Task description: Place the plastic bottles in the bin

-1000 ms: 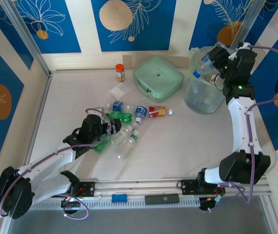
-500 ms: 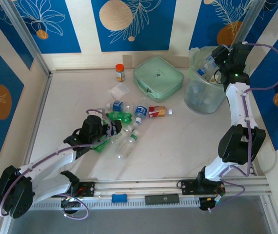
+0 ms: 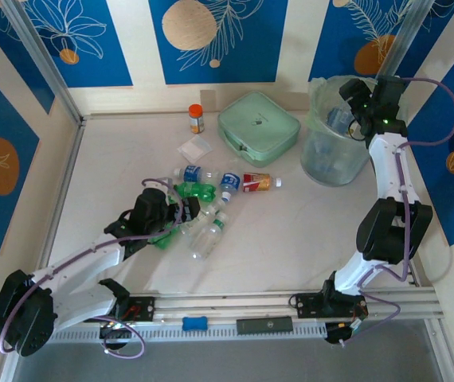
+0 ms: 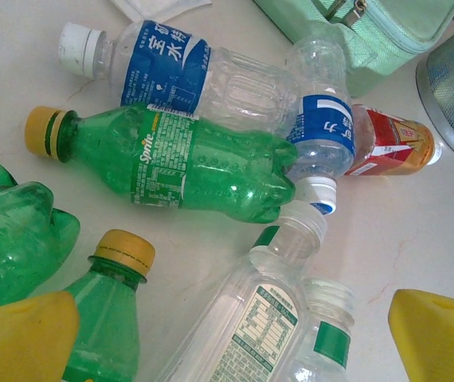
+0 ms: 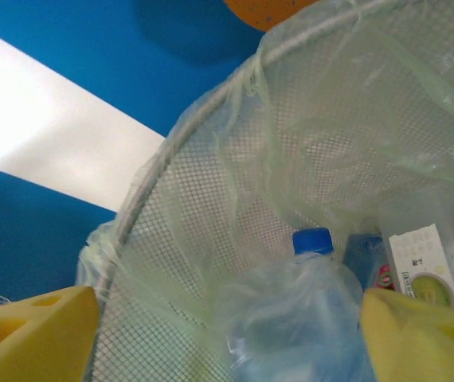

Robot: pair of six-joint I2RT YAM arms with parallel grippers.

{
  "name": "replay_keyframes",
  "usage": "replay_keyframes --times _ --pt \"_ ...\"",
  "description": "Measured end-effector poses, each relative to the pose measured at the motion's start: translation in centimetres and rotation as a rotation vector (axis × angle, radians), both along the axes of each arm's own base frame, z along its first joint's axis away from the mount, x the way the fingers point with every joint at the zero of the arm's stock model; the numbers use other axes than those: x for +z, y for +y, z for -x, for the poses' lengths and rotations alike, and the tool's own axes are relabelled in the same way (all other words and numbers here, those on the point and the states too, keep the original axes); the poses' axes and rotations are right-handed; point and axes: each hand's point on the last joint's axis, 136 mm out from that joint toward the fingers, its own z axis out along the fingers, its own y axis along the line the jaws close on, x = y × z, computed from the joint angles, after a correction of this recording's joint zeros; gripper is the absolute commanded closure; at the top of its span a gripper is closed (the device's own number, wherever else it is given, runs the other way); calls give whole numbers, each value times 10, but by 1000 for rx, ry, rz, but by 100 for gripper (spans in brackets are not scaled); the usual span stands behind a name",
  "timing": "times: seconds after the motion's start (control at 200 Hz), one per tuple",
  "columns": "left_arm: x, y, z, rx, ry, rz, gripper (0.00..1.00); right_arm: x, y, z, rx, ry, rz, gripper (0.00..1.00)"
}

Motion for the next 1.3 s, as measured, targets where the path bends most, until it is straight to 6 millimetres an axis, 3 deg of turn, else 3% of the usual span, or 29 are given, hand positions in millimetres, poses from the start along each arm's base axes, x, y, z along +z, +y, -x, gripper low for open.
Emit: replay_keyframes --times 0.215,0.385,0.525,0.65,0.78,0.975,1.17,1.301 --pt "4 3 6 -1 4 2 1 11 -3 9 6 -8 13 11" --pt "-1 4 14 -25 44 -14 1 59 14 42 49 -104 51 11" --pt "-2 -1 22 -68 87 -16 1 92 52 82 133 -196 75 9" --pt "-5 -6 32 -118 130 -9 1 92 100 105 260 -220 86 1" --pt "-12 -10 42 -168 177 -12 1 63 154 120 410 -174 86 1" --pt "-26 -15 55 -227 245 -29 1 -18 219 153 591 -10 64 1" --pt "-32 -24 65 -273 274 -38 3 -94 256 190 661 143 6 1" --pt "-44 -36 75 -323 307 -66 5 -130 268 207 650 211 -25 1"
